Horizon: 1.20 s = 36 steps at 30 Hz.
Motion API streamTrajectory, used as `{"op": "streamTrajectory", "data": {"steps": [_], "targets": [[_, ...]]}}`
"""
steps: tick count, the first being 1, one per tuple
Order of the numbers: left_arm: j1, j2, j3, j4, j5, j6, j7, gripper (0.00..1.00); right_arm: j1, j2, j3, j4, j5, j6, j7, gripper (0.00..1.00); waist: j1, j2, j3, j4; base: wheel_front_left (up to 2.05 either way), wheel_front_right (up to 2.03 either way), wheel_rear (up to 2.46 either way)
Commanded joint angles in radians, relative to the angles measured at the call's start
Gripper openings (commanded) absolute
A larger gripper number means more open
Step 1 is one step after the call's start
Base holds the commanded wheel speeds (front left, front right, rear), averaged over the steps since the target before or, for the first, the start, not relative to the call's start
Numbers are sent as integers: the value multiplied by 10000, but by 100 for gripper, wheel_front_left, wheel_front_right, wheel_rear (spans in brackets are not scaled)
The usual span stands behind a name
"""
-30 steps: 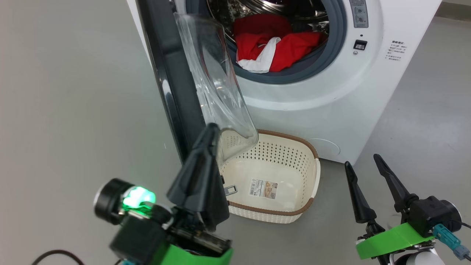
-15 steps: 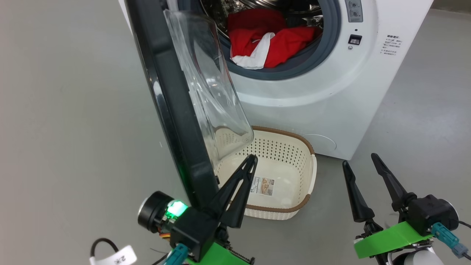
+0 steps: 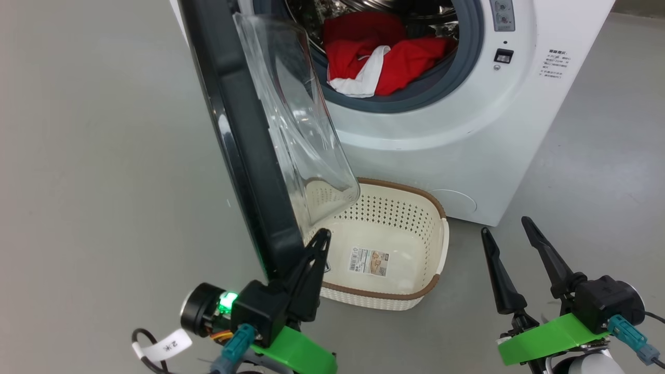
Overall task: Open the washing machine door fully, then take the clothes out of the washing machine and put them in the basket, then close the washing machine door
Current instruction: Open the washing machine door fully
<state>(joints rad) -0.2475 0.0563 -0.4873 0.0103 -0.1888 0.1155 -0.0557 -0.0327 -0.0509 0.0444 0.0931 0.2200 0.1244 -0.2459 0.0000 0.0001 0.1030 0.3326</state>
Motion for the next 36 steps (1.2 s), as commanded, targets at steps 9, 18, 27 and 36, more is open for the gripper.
{"op": "streamTrajectory", "data": {"steps": [9,18,27,36], "targets": [[-20,361,770,101,-118,398,-276,0,-251,7,183,-407,8,63,130,100,0,-1,16,139,0,0,0],[214,657,1183,-69,-169,751,-318,0,-180,7,166,-478,-39,63,184,100,0,-1,12,414,0,0,0],[503,979,1613,-419,-225,1129,-219,0,-135,7,178,-535,-42,63,256,100,0,-1,1,786,0,0,0],[839,1330,2283,-539,-477,1477,-273,0,-87,7,205,-557,-53,63,311,100,0,-1,-79,913,0,0,0]]}}
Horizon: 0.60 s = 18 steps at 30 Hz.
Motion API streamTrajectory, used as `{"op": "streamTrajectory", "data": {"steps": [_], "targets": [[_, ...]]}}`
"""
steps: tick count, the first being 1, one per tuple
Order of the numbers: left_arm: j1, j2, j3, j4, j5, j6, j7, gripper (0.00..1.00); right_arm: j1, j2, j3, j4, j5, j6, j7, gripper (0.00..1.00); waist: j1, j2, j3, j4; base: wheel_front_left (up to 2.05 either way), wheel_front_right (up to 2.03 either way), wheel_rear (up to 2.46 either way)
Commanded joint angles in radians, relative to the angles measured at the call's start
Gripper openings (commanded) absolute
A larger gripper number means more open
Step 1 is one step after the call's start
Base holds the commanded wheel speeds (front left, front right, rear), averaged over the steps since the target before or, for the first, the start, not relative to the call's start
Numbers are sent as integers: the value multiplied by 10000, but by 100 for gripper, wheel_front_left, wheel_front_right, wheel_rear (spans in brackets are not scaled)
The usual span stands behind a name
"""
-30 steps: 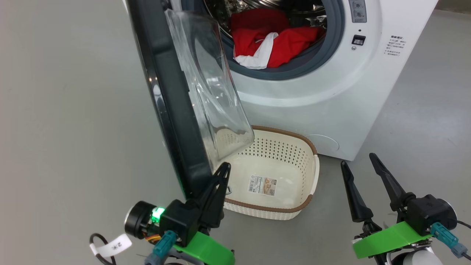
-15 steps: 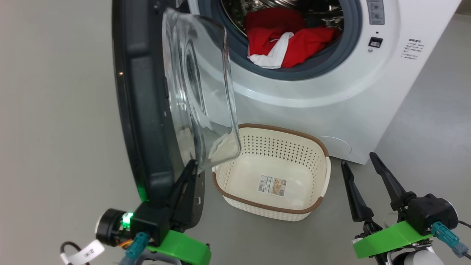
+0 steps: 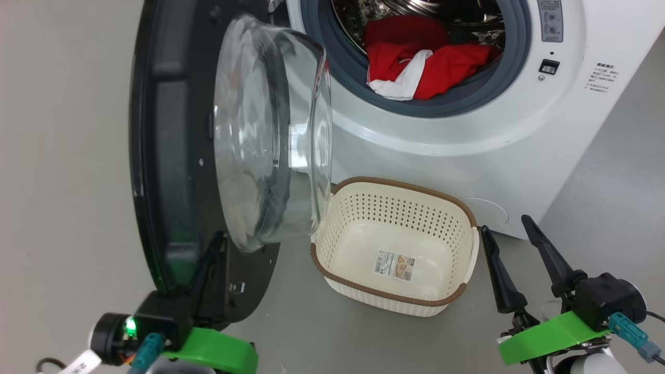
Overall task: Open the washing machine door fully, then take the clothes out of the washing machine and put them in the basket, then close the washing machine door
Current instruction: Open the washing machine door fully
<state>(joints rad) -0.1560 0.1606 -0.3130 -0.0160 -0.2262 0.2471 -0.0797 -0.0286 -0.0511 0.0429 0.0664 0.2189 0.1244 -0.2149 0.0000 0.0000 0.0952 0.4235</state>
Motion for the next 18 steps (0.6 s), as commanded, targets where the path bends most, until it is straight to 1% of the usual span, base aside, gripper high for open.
{"op": "streamTrajectory", "data": {"steps": [1,18], "targets": [[-59,321,615,-278,-134,194,-38,0,-121,9,219,-291,-50,63,11,100,0,0,-1,15,0,0,0],[24,809,1779,235,-518,785,-244,0,-78,9,217,-495,-193,63,214,100,0,0,88,63,0,0,0]]}}
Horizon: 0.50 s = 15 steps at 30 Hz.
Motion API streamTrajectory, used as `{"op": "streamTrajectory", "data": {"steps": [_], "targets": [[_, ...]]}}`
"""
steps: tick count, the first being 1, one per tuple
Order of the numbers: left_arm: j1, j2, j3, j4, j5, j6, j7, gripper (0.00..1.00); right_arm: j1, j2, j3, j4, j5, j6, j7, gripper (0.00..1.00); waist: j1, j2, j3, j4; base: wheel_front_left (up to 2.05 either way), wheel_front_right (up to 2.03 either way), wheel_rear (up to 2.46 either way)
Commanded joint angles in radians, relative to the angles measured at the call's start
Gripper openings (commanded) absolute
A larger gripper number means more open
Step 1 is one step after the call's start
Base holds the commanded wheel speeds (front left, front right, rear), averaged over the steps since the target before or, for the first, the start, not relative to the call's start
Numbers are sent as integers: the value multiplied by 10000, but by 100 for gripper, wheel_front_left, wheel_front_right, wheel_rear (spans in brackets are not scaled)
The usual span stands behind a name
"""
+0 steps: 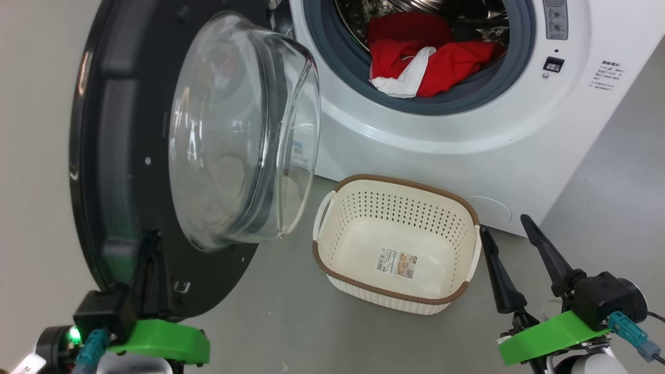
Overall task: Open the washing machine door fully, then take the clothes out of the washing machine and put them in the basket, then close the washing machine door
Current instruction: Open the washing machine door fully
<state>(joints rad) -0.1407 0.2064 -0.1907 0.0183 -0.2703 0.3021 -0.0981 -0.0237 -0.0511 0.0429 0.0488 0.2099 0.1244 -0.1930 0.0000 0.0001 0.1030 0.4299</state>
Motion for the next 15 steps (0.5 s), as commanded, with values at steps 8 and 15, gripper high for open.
{"op": "streamTrajectory", "data": {"steps": [8,15], "targets": [[-285,443,934,475,-297,348,-338,0,-140,9,194,-441,-213,63,108,100,0,-1,124,7,0,0,0],[-471,529,1237,996,-428,456,-684,0,-120,9,162,-582,-340,63,247,100,0,-1,216,56,0,0,0]]}}
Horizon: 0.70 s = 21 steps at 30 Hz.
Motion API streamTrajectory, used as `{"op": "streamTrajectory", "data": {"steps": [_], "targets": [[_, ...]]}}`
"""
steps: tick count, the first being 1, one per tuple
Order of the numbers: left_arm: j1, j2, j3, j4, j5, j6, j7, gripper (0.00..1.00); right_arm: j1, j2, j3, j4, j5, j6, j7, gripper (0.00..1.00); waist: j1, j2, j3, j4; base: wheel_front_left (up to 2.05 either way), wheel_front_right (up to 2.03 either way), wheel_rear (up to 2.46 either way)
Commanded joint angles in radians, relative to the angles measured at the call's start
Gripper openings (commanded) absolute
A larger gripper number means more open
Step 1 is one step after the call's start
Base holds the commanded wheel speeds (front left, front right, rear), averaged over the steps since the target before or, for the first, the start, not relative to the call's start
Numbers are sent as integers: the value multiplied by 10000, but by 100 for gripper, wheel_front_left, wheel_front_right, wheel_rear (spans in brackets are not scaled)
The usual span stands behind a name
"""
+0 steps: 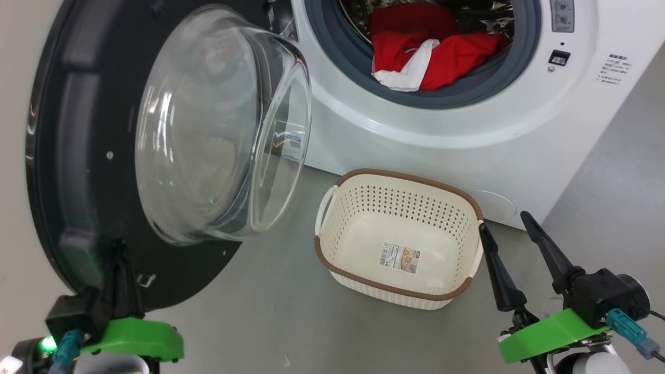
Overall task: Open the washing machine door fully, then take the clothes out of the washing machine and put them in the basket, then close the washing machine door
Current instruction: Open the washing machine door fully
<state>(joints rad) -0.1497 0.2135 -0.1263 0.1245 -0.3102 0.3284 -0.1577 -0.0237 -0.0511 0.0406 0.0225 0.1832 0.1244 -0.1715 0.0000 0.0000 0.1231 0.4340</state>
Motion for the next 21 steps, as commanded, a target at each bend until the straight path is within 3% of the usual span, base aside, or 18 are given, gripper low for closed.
{"op": "streamTrajectory", "data": {"steps": [1,21], "targets": [[-413,476,641,19,-62,192,-131,0,-115,9,186,-343,-91,63,52,100,0,0,27,24,0,0,0],[-1512,1108,1395,1516,-522,-44,-675,0,-152,9,273,-746,-383,63,432,100,0,0,411,38,0,0,0]]}}
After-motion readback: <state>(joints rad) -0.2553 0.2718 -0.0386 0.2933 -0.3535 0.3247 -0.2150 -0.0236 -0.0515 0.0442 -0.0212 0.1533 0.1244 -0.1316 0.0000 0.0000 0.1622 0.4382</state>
